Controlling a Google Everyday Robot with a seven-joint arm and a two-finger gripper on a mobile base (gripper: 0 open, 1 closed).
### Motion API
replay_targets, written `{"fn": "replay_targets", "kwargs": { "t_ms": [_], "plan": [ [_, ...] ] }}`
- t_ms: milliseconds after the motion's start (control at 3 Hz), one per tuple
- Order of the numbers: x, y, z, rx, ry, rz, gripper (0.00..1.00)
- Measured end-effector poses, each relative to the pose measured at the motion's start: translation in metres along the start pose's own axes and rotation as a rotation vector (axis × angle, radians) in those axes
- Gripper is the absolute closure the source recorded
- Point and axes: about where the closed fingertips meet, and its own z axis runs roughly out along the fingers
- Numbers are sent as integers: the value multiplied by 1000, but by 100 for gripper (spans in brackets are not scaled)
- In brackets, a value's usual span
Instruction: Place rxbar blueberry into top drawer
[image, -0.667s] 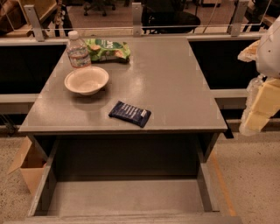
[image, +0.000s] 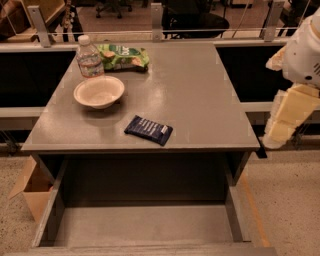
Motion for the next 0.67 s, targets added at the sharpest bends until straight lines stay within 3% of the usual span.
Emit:
{"fn": "replay_targets", "kwargs": {
  "t_ms": [667],
  "plan": [
    [-64,-29,66,-106,-24,69,0]
  ]
}}
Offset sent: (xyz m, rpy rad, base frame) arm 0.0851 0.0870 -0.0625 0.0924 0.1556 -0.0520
